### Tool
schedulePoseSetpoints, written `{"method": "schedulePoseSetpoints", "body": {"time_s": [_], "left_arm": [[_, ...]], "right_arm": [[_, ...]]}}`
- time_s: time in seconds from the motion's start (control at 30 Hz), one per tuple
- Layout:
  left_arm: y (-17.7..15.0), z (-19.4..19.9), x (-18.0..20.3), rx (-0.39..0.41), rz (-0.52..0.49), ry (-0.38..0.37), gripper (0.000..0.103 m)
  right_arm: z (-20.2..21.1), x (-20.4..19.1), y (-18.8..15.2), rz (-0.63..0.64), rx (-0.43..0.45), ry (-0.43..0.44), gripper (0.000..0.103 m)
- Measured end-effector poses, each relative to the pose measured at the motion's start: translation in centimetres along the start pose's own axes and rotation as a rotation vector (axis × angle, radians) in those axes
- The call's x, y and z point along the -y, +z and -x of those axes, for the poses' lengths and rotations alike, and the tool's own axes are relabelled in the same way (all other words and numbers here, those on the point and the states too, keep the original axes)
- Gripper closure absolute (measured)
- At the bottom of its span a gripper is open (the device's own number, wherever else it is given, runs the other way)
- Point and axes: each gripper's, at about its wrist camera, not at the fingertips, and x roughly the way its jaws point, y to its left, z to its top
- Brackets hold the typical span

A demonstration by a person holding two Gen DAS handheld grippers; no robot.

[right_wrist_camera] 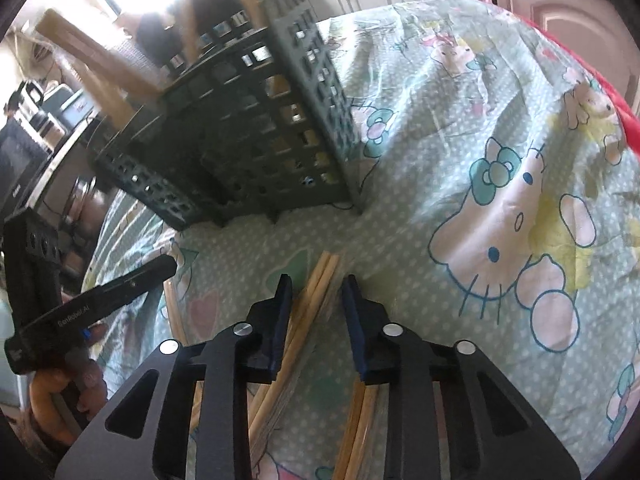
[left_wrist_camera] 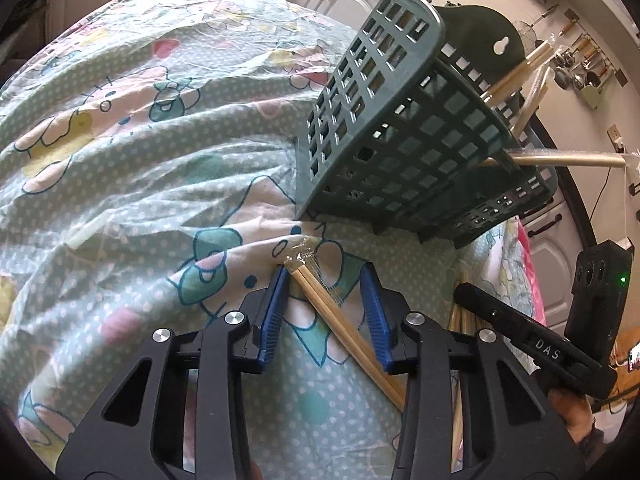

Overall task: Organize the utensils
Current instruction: 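Close the left tool on a chopstick while the right tool grasps another, then raise the left tool's chopstick over the caddy while the right tool carries its own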

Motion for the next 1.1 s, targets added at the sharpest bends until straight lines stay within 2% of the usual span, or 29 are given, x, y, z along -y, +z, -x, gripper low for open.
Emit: {"method": "schedulePoseSetpoints", "body": {"time_s": [0.2,0.37,0.87,1.1], "left_arm": [[0.4,-0.1,-0.1,0.002,0.001,0.006,0.073],[0.8,-0.1,-1.1,0.002,0.02,0.02,0.09],[0.7,1.0,-2.4,-0.005,0.053,-0.024,0.098],[0.2,3.4,-2.9,0.038,0.076,-0.057,0.099]], "right_arm": [[0.4,1.1,0.1,-0.053,0.008,0.018,0.089],[1.6,1.5,-0.1,-0.067,0.04,0.026,0.092],[5.4,-0.9,-0.4,-0.003,0.114,0.044,0.093],[6.8,-2.6,-0.6,0.043,0.133,0.058,0.094]]}}
